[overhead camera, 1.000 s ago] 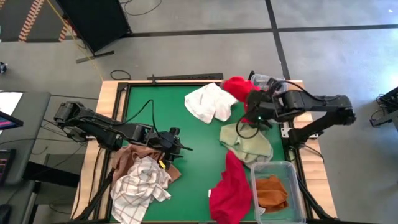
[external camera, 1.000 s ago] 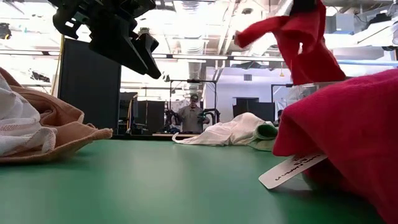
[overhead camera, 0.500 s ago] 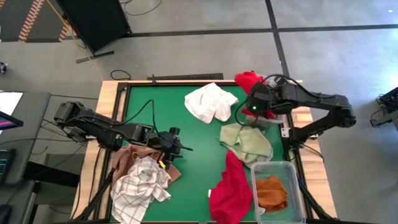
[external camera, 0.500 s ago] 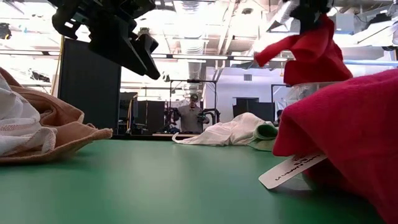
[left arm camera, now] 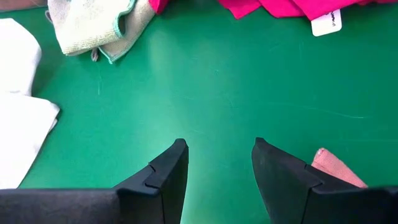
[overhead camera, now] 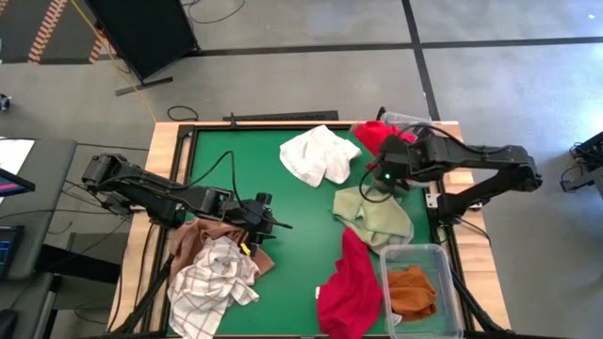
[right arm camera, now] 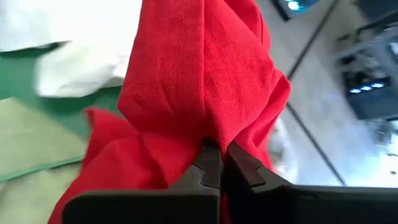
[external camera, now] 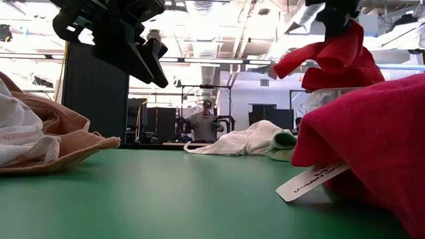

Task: Sort towels by color in basket
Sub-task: Put the top red towel into the bottom transparent bin

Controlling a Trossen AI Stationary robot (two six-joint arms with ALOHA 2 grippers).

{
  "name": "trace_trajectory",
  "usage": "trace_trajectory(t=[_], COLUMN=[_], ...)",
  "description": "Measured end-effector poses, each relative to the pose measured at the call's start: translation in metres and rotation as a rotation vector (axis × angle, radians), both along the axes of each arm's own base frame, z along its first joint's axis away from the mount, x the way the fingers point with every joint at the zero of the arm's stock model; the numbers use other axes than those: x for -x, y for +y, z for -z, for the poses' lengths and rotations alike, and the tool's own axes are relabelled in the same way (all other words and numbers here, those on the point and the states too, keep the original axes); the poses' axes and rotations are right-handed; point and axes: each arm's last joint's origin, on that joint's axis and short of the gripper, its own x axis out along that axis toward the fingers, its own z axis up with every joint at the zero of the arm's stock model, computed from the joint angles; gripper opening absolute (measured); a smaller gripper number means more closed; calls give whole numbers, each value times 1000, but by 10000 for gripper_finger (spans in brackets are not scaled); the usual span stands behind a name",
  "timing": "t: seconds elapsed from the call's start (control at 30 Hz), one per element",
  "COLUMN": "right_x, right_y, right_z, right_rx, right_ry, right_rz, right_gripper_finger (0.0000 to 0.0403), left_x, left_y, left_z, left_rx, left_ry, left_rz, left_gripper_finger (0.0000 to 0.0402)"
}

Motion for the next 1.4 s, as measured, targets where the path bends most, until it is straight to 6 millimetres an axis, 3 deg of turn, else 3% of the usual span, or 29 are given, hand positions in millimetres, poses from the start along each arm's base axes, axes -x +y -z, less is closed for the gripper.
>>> trace_trajectory(t=[0.37, 0.67, 1.03, 1.4], right_x=[26, 63, 86, 87], right_y=[52, 94, 159, 205], right_z=[-13, -23, -48, -32], right_rx=[-267, -554, -937, -1030], right_ry=[-175, -267, -532, -496], right_rz=[-212, -408, -776, -682], right_gripper_finger=[24, 24, 24, 24], left_x=[-1, -3, -5, -10], left_y=[0, -1, -1, 2], left_z=[-1, -3, -6, -11], left_rx=[1, 7, 12, 2], left_ry=[-9, -47, -79, -149], left_rz=[0, 2, 3, 8], left_gripper_finger=[170, 170, 170, 170])
